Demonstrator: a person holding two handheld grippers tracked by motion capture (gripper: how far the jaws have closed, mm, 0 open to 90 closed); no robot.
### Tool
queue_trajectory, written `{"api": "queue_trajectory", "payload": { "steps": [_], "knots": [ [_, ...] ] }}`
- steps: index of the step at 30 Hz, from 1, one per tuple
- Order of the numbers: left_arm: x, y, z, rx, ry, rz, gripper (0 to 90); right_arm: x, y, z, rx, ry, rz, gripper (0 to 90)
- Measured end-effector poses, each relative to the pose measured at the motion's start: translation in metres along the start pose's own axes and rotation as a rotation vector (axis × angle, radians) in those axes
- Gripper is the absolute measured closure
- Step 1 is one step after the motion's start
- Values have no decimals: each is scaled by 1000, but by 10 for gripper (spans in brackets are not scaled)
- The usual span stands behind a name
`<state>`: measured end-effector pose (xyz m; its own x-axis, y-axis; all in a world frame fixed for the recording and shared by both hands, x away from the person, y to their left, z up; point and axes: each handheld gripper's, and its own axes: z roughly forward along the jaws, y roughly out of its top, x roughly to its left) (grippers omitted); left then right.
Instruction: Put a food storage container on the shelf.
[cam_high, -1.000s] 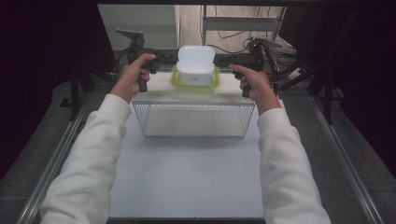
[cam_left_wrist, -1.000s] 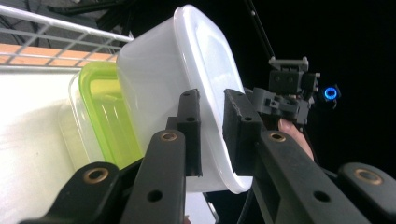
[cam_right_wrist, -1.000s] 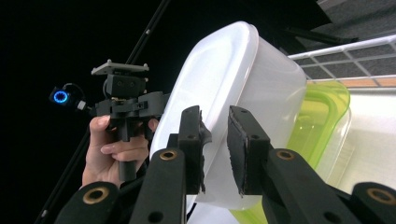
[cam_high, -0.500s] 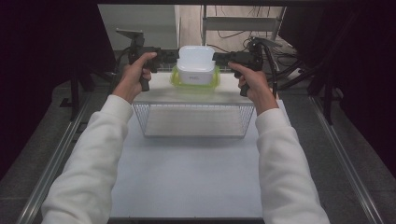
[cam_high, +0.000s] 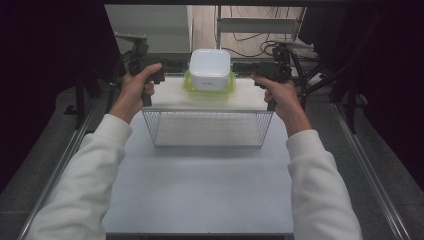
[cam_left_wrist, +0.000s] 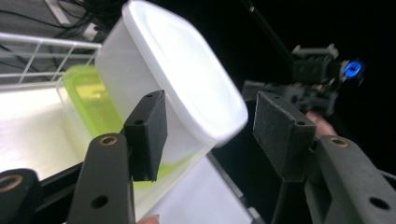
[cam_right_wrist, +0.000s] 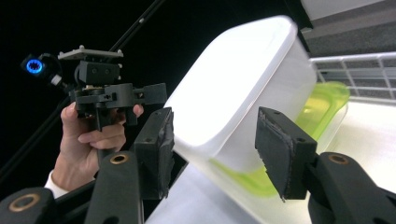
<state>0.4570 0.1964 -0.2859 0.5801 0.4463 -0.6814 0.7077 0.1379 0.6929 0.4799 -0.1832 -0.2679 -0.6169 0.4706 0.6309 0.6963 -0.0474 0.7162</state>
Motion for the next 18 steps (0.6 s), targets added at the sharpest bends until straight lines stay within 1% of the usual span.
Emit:
{"api": "queue_trajectory", "payload": {
  "steps": [3,4,5,7,8,10,11,15,16,17,18],
  "knots": [
    [-6,-13,-9,-3,1,37,439,7,-11,-10,7,3,-38,455],
    [-9,-20,-13,2,1,56,437,9,-14,-13,7,3,-49,454],
    [-10,-27,-15,4,3,64,435,11,-20,-18,11,-2,-64,452],
    [-14,-41,-21,15,2,95,431,14,-32,-25,18,-1,-93,448],
    [-16,-48,-24,18,11,110,428,15,-38,-29,19,-4,-109,446],
    [-19,-61,-30,18,11,127,426,15,-50,-36,23,-15,-138,441],
    [-20,-67,-32,20,13,132,423,15,-56,-39,26,-18,-146,440],
    [-22,-98,-40,35,25,171,418,14,-79,-49,34,-32,-183,431],
    [-22,-98,-40,35,25,171,416,14,-79,-49,34,-32,-183,431],
    [-21,-109,-42,41,31,180,416,13,-84,-52,37,-35,-192,430],
    [-20,-120,-43,49,34,180,412,13,-95,-56,45,-42,-213,428]
  ]
}}
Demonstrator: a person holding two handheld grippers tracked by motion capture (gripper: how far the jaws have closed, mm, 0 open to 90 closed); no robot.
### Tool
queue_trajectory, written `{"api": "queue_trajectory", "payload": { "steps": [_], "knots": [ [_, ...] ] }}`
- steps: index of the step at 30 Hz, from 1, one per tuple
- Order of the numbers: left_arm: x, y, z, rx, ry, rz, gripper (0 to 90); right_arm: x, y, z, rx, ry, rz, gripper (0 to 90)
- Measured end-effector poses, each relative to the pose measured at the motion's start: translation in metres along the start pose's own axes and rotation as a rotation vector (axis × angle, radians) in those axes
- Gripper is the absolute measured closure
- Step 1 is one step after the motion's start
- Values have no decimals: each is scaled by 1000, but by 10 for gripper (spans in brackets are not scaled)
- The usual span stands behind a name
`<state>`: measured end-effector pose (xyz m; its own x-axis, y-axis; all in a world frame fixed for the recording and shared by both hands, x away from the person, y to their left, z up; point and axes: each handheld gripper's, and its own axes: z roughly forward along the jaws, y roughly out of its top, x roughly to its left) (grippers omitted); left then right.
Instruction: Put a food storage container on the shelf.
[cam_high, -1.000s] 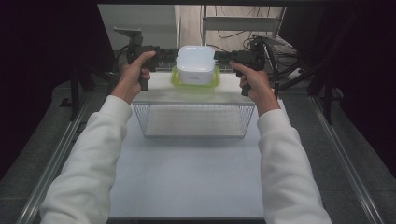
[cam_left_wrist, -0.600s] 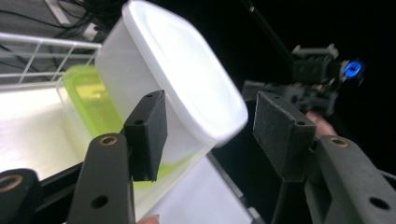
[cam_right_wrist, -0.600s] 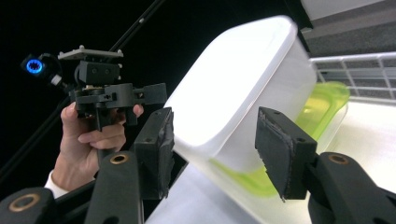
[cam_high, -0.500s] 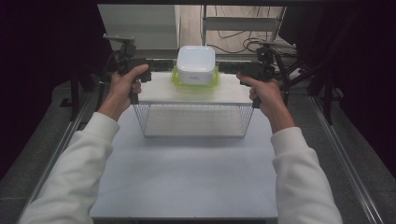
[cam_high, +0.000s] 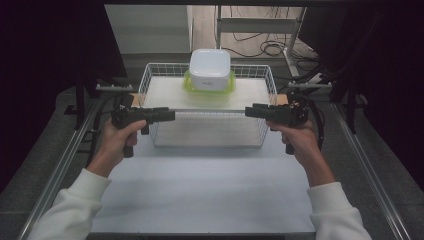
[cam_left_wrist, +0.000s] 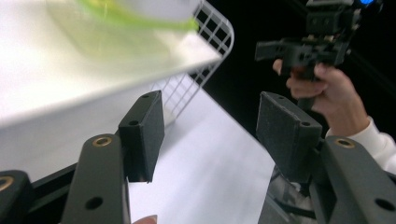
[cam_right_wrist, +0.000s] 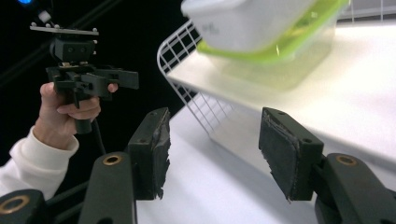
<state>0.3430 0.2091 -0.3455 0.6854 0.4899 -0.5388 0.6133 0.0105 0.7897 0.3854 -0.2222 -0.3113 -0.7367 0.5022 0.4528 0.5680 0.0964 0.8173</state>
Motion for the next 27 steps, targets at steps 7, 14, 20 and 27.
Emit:
{"api": "queue_trajectory", "payload": {
  "steps": [7,14,20,27],
  "knots": [
    [4,-47,3,44,28,2,410,4,-39,-2,51,-16,-50,415],
    [13,-93,11,106,43,-14,407,2,-83,-1,122,-49,-82,392],
    [25,-125,21,169,54,-67,408,-4,-119,4,194,-70,-81,382],
    [32,-144,26,222,85,-96,405,-13,-151,7,239,-96,-77,369]
  ]
}}
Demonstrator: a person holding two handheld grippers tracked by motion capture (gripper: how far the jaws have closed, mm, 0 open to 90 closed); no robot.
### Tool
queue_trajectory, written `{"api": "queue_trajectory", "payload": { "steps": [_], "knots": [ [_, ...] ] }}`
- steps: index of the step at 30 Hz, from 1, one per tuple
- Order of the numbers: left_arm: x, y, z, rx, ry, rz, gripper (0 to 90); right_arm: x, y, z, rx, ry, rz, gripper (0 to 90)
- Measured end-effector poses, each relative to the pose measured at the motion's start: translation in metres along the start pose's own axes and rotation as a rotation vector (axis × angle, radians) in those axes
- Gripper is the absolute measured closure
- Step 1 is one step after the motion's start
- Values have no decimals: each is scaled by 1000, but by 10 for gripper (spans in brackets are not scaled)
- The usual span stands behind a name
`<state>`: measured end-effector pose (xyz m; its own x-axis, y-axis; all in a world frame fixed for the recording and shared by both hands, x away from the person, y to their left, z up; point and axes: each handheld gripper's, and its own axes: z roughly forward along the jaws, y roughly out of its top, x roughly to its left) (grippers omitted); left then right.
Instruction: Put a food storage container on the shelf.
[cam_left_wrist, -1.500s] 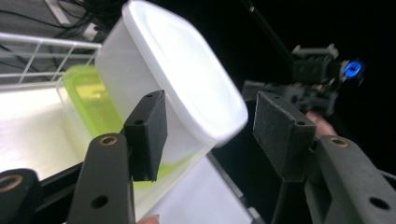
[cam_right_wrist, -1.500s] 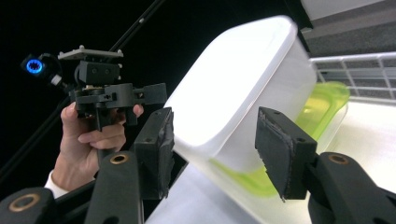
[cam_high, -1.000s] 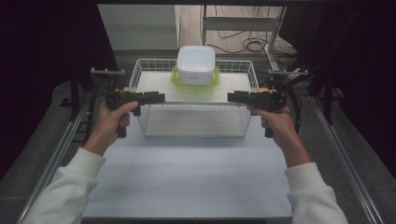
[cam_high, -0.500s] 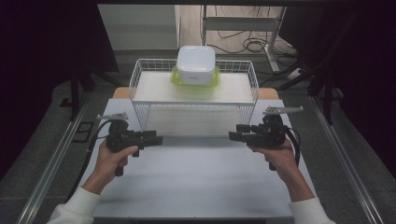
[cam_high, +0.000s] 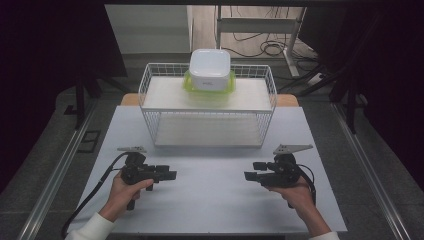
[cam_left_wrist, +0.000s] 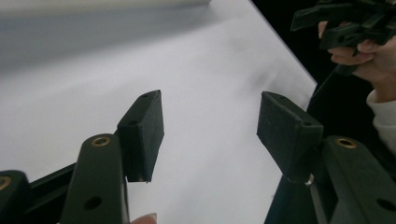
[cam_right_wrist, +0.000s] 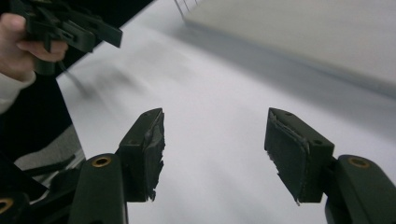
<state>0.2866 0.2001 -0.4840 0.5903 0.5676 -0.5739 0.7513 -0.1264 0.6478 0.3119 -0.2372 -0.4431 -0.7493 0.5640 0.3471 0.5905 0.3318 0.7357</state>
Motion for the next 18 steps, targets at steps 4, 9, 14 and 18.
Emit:
{"api": "queue_trajectory", "payload": {
  "steps": [4,9,14,18],
  "knots": [
    [1,-6,3,10,7,-16,405,-3,-8,5,17,-18,-6,357],
    [6,-10,3,15,16,-31,402,-2,-10,13,42,-31,-22,339],
    [5,-9,1,4,30,-30,395,-2,-11,14,43,-41,-21,330],
    [6,-10,2,12,46,-25,375,-3,-11,12,29,-45,-14,323]
  ]
}}
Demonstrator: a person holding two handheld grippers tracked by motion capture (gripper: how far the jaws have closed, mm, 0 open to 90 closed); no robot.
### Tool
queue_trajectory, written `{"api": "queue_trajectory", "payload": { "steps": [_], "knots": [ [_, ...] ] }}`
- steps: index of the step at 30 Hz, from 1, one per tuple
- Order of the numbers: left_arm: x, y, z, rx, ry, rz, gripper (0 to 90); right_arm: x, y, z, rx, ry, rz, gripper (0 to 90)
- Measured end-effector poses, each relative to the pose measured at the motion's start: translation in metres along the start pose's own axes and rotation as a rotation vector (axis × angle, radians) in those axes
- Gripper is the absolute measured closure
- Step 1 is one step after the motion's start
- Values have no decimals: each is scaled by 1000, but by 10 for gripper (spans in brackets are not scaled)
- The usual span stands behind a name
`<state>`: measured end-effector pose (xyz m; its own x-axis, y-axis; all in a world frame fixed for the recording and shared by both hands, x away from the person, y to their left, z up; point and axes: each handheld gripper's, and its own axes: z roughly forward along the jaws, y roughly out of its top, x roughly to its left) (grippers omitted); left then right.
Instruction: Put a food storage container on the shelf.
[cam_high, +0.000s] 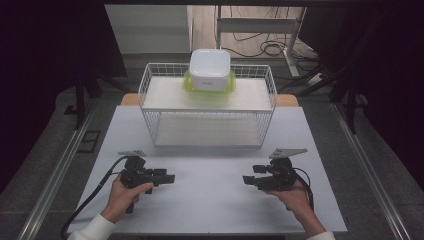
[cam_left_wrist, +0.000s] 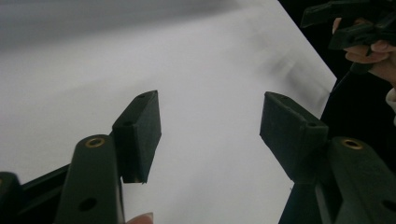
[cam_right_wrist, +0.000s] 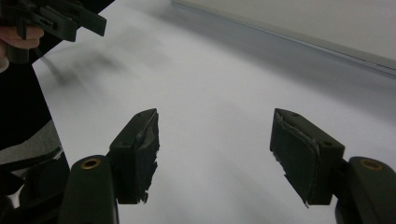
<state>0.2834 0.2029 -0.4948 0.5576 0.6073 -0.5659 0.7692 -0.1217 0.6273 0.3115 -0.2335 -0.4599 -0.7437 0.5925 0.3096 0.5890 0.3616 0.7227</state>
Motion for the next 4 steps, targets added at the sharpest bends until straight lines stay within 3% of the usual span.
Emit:
{"api": "queue_trajectory", "payload": {
  "steps": [4],
  "knots": [
    [1,0,0,0,17,0,351,-2,-1,-1,-1,-10,8,305]
  ]
}}
